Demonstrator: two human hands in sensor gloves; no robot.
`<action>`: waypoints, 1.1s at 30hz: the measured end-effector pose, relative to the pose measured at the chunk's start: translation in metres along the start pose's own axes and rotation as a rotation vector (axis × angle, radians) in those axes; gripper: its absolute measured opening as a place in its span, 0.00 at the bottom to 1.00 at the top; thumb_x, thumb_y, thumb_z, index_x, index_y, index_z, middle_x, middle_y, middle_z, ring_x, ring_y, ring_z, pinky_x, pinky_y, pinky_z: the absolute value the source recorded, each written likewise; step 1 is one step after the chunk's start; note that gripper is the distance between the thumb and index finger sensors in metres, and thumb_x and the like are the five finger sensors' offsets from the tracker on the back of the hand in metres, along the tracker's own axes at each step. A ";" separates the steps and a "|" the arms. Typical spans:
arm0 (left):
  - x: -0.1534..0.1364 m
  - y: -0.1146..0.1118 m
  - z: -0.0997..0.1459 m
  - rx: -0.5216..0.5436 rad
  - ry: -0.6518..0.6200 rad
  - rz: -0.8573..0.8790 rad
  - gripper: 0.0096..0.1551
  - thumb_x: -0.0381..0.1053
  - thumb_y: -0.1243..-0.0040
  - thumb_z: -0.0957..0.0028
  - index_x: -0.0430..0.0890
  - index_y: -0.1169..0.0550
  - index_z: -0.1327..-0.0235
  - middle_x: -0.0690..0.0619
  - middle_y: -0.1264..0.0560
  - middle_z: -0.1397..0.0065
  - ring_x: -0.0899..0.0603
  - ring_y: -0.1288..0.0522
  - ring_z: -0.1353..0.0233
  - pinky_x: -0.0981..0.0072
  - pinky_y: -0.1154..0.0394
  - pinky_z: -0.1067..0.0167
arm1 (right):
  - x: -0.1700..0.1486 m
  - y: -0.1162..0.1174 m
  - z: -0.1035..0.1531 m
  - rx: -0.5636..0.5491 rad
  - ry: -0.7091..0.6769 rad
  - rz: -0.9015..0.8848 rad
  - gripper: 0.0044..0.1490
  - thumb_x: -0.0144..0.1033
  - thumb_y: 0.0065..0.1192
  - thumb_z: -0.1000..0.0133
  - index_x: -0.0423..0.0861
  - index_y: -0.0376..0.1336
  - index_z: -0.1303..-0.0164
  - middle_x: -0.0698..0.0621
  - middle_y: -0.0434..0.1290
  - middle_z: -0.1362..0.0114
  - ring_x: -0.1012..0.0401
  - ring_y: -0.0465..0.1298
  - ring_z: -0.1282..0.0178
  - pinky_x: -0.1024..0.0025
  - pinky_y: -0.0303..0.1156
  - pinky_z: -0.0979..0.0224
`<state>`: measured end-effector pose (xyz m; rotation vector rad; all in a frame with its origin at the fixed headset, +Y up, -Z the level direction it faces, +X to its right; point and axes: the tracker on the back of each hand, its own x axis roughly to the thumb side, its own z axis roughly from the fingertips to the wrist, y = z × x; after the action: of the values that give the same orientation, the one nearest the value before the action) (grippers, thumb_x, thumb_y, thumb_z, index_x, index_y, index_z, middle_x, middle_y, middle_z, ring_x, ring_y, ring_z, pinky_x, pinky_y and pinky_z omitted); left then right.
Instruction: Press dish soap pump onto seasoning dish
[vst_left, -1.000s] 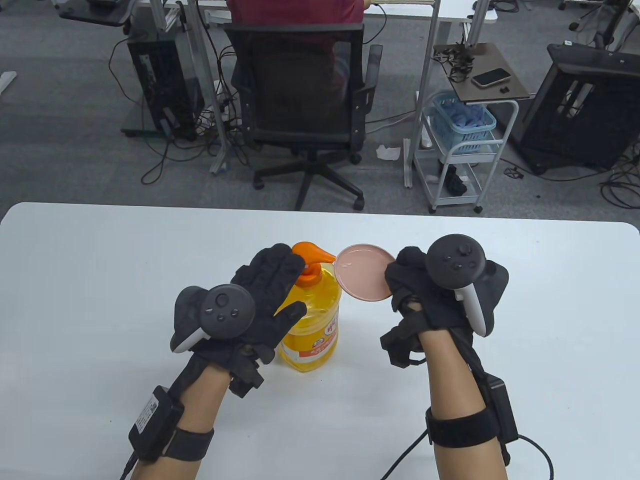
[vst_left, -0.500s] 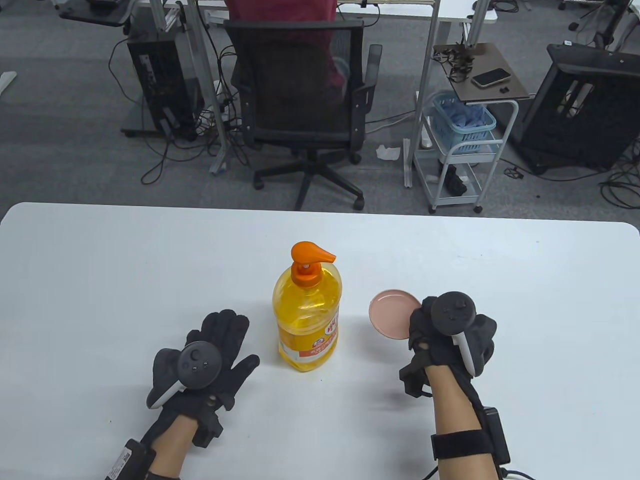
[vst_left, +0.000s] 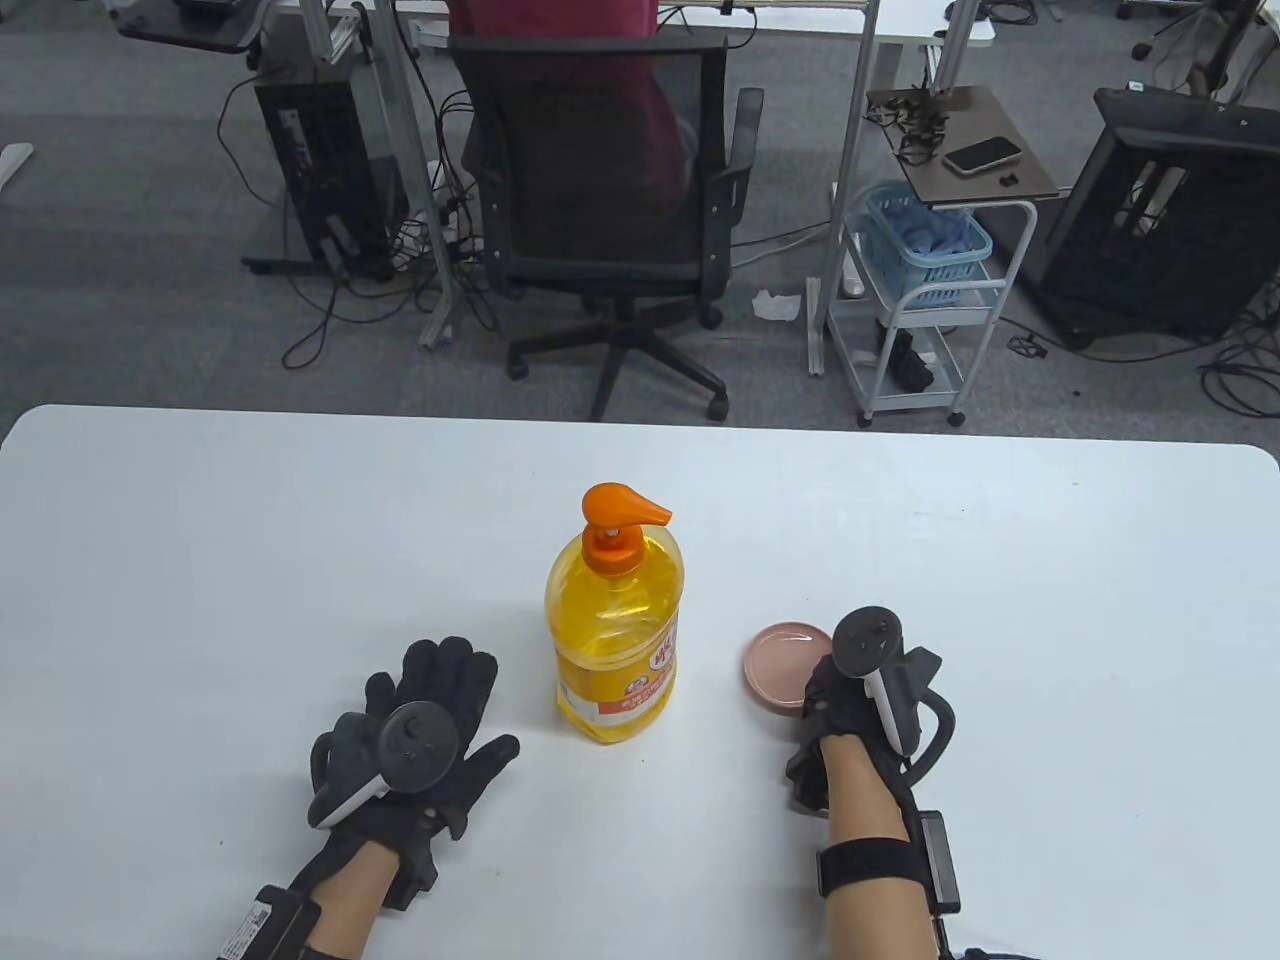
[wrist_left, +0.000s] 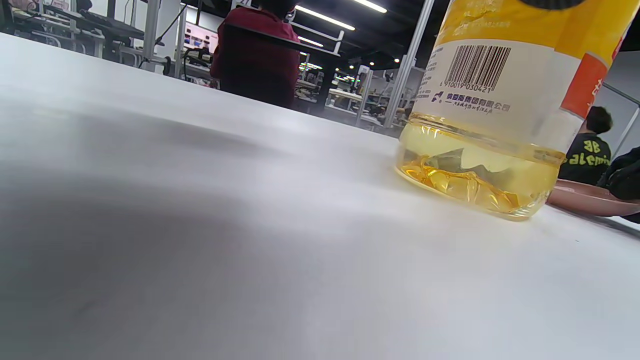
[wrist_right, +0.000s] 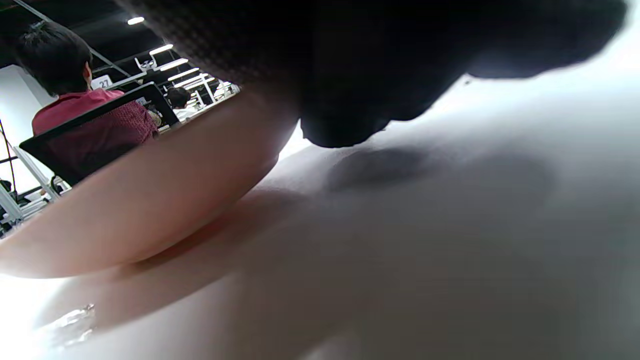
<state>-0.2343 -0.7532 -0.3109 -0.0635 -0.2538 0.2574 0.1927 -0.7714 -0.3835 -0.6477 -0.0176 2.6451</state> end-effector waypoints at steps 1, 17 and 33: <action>0.000 0.000 0.000 -0.002 0.001 -0.001 0.51 0.75 0.57 0.55 0.56 0.51 0.20 0.53 0.59 0.12 0.37 0.62 0.13 0.27 0.62 0.26 | 0.000 0.000 0.000 0.004 -0.002 -0.002 0.30 0.31 0.63 0.41 0.26 0.66 0.36 0.32 0.79 0.51 0.51 0.80 0.66 0.57 0.80 0.62; 0.016 0.018 0.014 0.002 0.046 -0.064 0.51 0.75 0.53 0.53 0.57 0.51 0.19 0.54 0.62 0.12 0.37 0.66 0.14 0.28 0.65 0.27 | 0.013 -0.064 0.091 -0.175 -0.637 0.142 0.46 0.49 0.61 0.38 0.36 0.53 0.17 0.30 0.51 0.16 0.33 0.46 0.17 0.23 0.42 0.26; 0.017 0.012 0.012 0.007 0.015 -0.098 0.56 0.79 0.60 0.58 0.60 0.60 0.21 0.55 0.70 0.13 0.38 0.74 0.16 0.27 0.72 0.30 | 0.005 -0.032 0.113 -0.120 -0.856 0.282 0.53 0.61 0.55 0.40 0.45 0.42 0.12 0.37 0.34 0.12 0.41 0.27 0.18 0.25 0.26 0.28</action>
<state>-0.2243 -0.7371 -0.2959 -0.0456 -0.2407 0.1600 0.1510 -0.7302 -0.2817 0.5232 -0.3516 2.9934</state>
